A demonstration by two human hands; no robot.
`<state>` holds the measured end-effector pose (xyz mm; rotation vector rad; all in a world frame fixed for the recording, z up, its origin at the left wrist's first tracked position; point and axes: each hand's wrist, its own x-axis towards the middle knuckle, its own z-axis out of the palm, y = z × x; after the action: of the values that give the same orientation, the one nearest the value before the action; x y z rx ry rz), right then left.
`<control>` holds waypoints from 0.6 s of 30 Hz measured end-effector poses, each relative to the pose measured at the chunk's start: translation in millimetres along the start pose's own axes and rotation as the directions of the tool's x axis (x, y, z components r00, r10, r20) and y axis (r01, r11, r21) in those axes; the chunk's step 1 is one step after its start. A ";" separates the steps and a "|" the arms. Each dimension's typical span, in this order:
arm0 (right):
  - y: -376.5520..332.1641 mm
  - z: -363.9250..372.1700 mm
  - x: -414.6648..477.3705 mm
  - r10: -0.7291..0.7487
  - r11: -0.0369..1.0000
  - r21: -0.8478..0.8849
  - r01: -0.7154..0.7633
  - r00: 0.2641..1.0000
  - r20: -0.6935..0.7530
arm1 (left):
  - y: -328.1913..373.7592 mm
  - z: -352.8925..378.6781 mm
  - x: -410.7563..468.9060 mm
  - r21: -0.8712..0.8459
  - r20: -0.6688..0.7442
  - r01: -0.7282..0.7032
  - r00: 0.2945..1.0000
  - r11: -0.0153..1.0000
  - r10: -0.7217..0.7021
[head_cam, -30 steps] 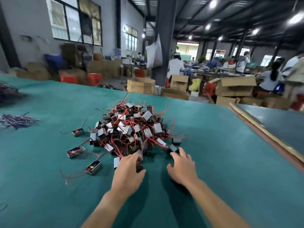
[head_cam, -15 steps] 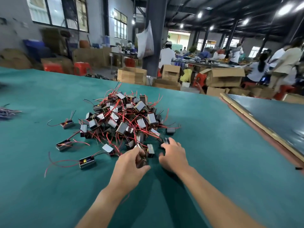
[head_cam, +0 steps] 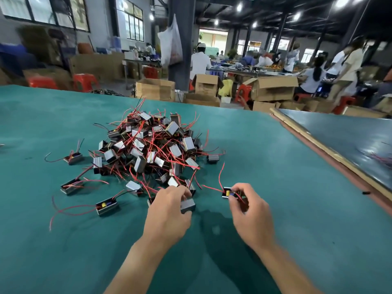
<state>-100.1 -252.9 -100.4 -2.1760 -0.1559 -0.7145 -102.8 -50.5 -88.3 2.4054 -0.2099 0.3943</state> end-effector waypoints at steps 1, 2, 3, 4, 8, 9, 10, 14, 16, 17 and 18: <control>0.8 0.4 1.6 0.027 1.000 0.015 -0.027 1.000 0.007 | 1.1 1.1 0.0 0.045 0.045 0.005 0.999 0.999 -0.007; 2.4 1.3 2.2 0.050 0.998 0.028 -0.051 0.999 0.013 | 1.5 2.6 0.4 0.092 0.091 0.005 0.996 0.996 -0.014; 4.1 1.4 1.1 0.064 0.997 0.043 -0.064 0.998 0.016 | 1.8 3.9 -0.1 0.133 0.130 0.005 0.991 0.991 -0.023; 5.6 0.7 0.6 0.061 0.996 0.060 -0.062 0.998 0.015 | 1.0 5.1 -0.4 0.150 0.143 0.008 0.989 0.989 -0.030; 7.1 -3.0 2.4 0.029 0.989 0.148 -0.029 1.000 0.005 | 1.1 7.2 -0.9 0.128 0.117 0.030 0.992 0.991 -0.045; 5.5 -3.3 2.7 0.019 0.988 0.153 -0.019 1.000 0.001 | 4.1 7.2 -0.6 0.125 0.127 0.026 0.991 0.992 -0.042; 4.6 -3.2 3.2 0.010 0.990 0.142 -0.010 1.000 0.001 | 6.7 7.0 -0.6 0.124 0.137 0.019 0.990 0.992 -0.036; 3.9 -8.0 4.7 0.010 1.000 0.025 -0.010 1.000 0.004 | 13.0 6.8 -1.7 0.066 0.132 -0.033 0.991 0.997 0.024; 6.1 -11.3 7.9 0.060 0.995 -0.088 -0.053 0.995 0.079 | 15.4 7.5 -2.6 0.024 0.128 -0.061 0.990 0.998 0.057; 8.1 -13.4 9.7 0.085 0.987 -0.143 -0.067 0.989 0.124 | 17.2 8.2 -3.6 0.022 0.134 -0.080 0.988 0.997 0.077; 11.2 -15.9 11.6 0.110 0.979 -0.191 -0.075 0.977 0.183 | 18.5 9.2 -4.8 0.031 0.136 -0.102 0.986 0.994 0.097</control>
<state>-93.6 -273.6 -93.7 -2.4114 -0.0903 -0.4795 -109.9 -70.3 -85.4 2.4674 -0.3879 0.2832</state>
